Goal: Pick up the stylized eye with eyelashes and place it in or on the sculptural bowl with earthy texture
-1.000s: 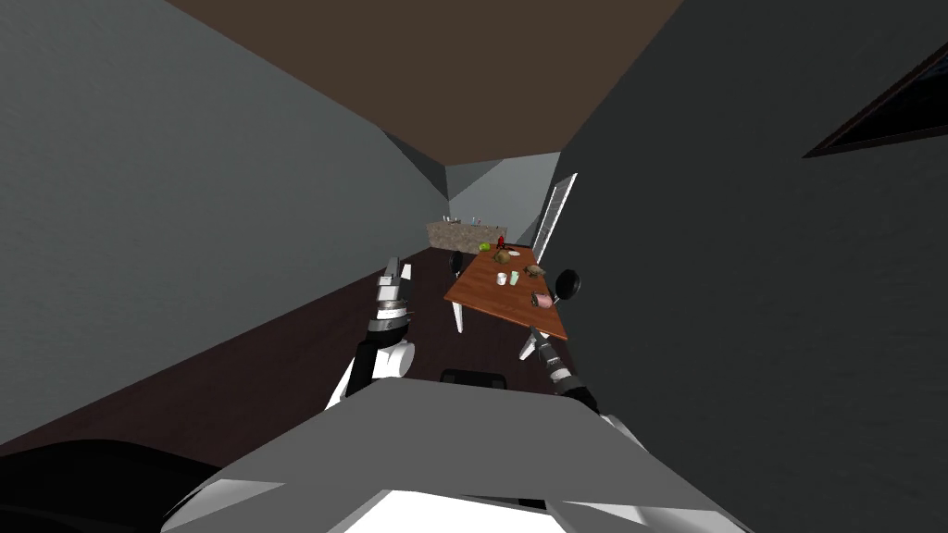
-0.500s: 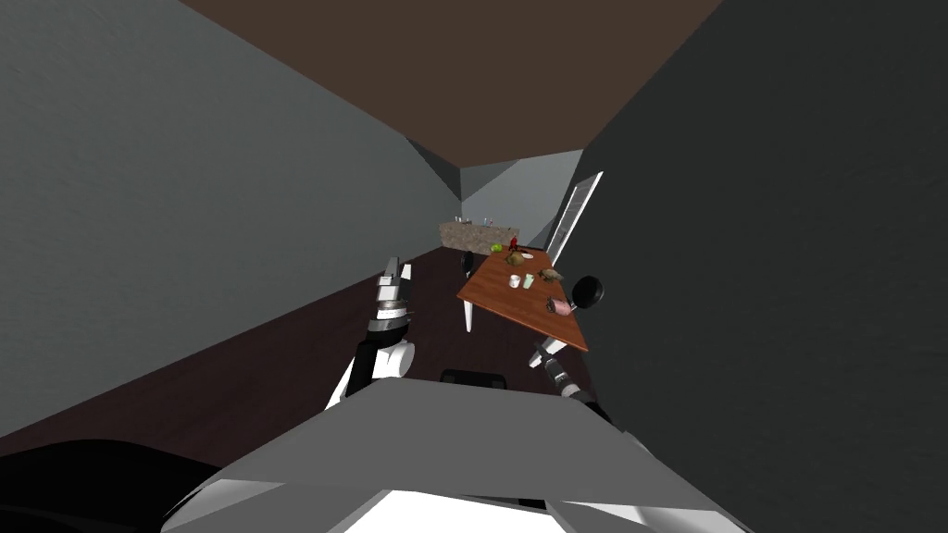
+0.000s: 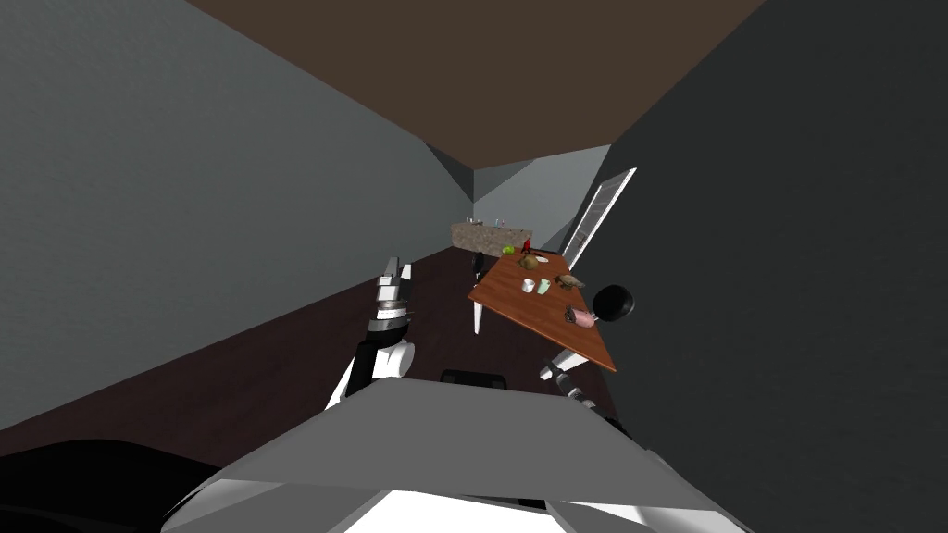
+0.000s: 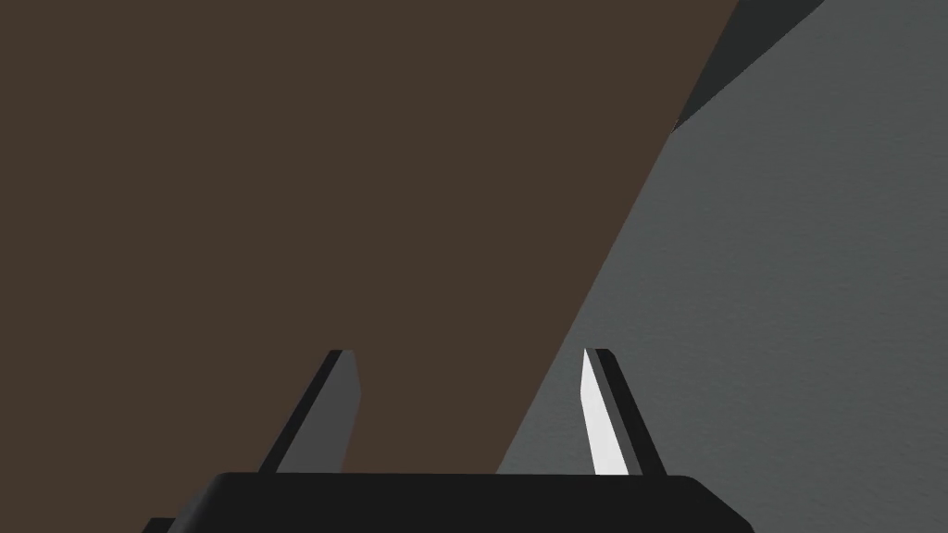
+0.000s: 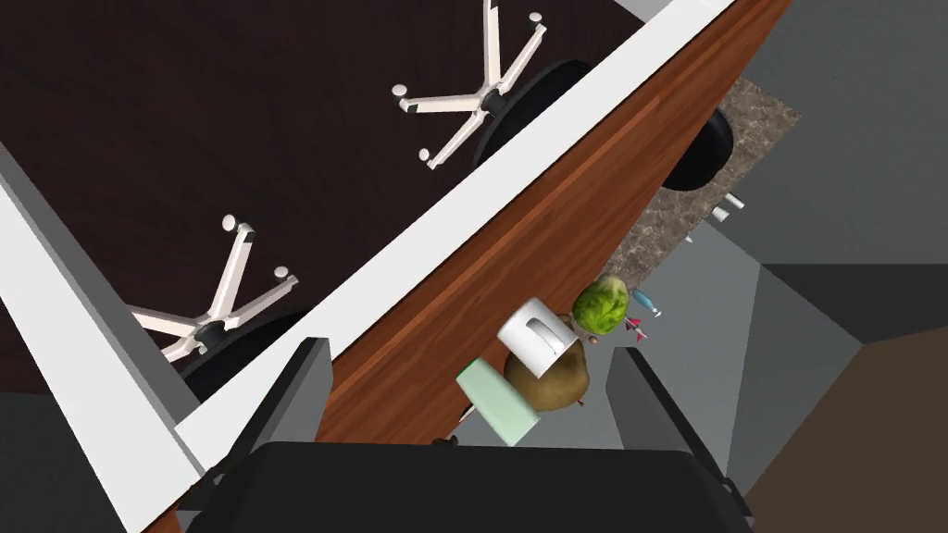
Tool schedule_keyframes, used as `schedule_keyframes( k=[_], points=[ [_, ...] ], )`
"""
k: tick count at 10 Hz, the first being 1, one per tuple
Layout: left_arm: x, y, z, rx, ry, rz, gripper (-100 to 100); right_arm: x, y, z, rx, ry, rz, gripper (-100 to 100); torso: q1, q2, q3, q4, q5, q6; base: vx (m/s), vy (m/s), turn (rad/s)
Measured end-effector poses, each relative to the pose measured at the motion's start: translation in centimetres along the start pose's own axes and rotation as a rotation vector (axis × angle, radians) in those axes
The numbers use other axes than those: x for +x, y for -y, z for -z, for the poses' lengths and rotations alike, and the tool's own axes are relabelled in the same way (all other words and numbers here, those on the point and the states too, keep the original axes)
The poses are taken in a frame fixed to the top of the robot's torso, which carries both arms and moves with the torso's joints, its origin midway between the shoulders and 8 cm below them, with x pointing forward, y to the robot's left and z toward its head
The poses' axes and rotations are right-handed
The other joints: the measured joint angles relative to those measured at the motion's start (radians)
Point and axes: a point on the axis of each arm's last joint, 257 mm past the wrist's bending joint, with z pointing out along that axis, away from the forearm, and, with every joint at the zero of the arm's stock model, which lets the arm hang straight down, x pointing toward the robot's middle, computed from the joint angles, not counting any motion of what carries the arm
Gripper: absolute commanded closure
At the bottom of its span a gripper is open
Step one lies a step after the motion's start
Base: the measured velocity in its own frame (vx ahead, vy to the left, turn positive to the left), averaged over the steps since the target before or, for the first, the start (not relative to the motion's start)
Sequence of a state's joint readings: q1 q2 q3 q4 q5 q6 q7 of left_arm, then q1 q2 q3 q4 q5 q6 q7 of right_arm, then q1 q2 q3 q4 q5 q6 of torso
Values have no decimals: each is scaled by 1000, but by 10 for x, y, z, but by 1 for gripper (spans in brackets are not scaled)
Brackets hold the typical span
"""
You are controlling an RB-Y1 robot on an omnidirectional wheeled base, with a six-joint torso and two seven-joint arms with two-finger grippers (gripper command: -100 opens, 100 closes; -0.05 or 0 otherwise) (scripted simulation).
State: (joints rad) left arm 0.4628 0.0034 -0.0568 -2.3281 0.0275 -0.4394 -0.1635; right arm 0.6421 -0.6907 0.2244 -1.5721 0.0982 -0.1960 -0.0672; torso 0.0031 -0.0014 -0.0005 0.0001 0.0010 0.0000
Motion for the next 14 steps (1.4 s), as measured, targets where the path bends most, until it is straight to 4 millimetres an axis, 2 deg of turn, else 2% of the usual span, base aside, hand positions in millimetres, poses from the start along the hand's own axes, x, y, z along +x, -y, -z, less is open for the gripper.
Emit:
schedule_keyframes(
  k=[2,3,6,9,13,14],
  points=[
    [0,0,0,0,0,0,0,-12,36,7,78,-15,55,-100,-2,0,0,0,0,0,50,51,148],
    [0,0,0,0,0,0,0,-15,48,10,109,-19,71,-100,-3,1,0,0,-1,1,57,55,248],
    [0,0,0,0,0,0,0,-37,99,31,220,-37,152,-100,-3,0,0,0,-1,0,48,39,116],
    [0,0,0,0,0,0,0,-56,137,53,314,-47,219,-100,-4,1,0,0,-1,1,43,22,86],
    [0,0,0,0,0,0,0,-74,170,72,397,-54,276,-100,-5,2,1,0,-1,1,40,21,104],
    [0,0,0,0,0,0,0,-84,182,84,428,-57,302,-100,-4,1,1,0,-1,1,47,16,90]
  ],
)
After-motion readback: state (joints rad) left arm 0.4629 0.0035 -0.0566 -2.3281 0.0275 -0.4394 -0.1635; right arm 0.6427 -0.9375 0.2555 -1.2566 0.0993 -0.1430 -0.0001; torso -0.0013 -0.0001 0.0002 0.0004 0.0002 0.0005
